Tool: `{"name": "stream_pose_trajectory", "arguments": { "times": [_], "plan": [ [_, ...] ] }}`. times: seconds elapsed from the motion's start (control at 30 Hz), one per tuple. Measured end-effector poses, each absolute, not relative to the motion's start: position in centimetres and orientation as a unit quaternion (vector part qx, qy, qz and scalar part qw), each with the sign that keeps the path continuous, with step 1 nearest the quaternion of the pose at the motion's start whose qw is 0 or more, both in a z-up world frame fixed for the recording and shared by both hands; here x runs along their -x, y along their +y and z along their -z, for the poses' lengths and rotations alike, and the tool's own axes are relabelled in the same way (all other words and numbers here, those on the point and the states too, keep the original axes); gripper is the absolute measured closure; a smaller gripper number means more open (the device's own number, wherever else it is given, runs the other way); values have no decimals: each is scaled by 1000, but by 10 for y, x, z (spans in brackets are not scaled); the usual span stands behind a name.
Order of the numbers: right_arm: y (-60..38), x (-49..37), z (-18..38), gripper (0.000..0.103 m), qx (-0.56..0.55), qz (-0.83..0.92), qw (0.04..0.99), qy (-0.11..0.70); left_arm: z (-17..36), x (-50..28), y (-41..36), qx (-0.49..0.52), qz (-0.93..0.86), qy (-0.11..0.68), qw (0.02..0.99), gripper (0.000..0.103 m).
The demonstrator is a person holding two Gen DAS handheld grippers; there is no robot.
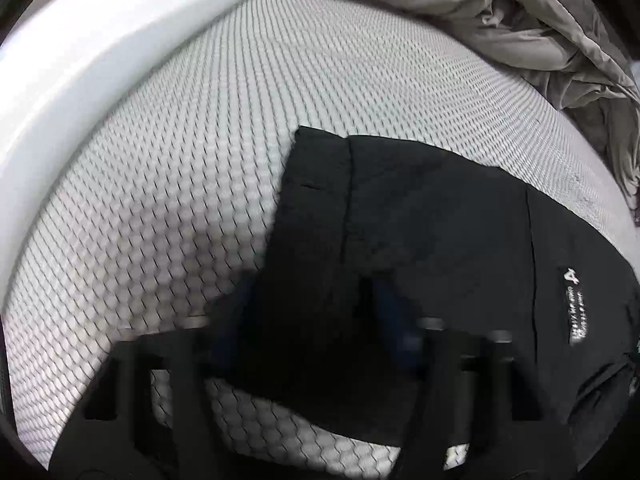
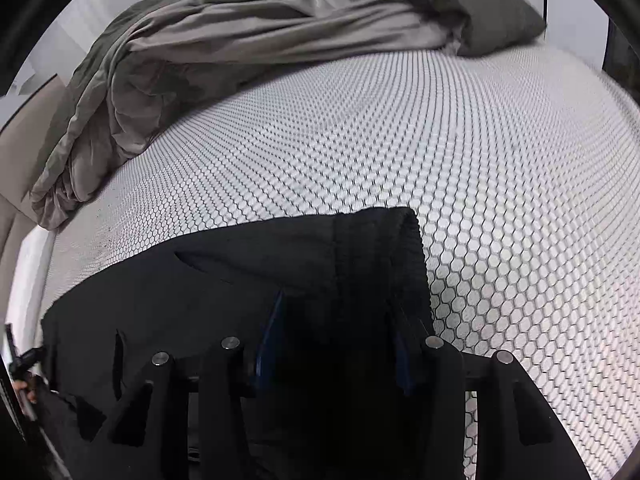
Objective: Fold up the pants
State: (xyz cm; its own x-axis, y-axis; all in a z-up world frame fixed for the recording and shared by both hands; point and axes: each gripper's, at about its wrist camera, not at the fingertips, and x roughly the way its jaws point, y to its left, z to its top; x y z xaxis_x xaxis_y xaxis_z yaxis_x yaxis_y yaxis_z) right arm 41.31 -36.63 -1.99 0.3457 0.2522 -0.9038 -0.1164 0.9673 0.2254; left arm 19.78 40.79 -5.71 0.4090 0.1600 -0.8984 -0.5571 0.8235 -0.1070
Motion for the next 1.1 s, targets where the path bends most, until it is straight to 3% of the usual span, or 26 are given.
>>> {"name": "stream_pose_trajectory", "arguments": {
  "times": [0.03,0.1,0.17,0.3,0.4,0.47,0.53,0.57,0.6,0.63,0.7,0.8,0.93,1.1],
  "plan": [
    [-367,-416,21,58,-64,-113,819,560,56,-200,408,198,-221,492,818,70],
    [-368,-419,21,92,-60,-109,822,555,52,-207,410,187,-228,482,825,74],
    [-370,-422,19,97,-48,-105,829,547,46,-217,415,174,-253,465,830,75],
    [-356,-433,13,96,-8,-52,857,513,49,-237,424,167,-279,463,825,73],
    [-355,-436,19,83,-12,-25,846,532,40,-235,418,162,-287,447,832,70],
    [-356,-424,11,82,-20,-40,850,526,22,-217,412,182,-272,420,847,69],
    [-359,-399,-9,77,-29,-51,866,497,-1,-190,405,194,-264,388,861,56],
    [-368,-384,-21,61,-42,-58,872,485,-7,-173,399,197,-266,374,866,49],
    [-373,-366,-32,40,-54,-63,877,473,-11,-156,392,197,-264,360,873,35],
    [-376,-346,-42,31,-62,-63,885,457,-20,-140,388,201,-260,343,880,17],
    [-379,-302,-63,10,-62,-62,906,414,-35,-109,371,206,-256,322,888,0],
    [-372,-243,-85,1,-64,-77,927,363,-50,-63,344,203,-257,298,897,1],
    [-375,-176,-99,0,-97,-91,934,330,-63,11,316,221,-262,268,900,1],
    [-381,-122,-92,0,-132,-106,935,313,-31,81,300,270,-252,274,888,5]
  ]
}}
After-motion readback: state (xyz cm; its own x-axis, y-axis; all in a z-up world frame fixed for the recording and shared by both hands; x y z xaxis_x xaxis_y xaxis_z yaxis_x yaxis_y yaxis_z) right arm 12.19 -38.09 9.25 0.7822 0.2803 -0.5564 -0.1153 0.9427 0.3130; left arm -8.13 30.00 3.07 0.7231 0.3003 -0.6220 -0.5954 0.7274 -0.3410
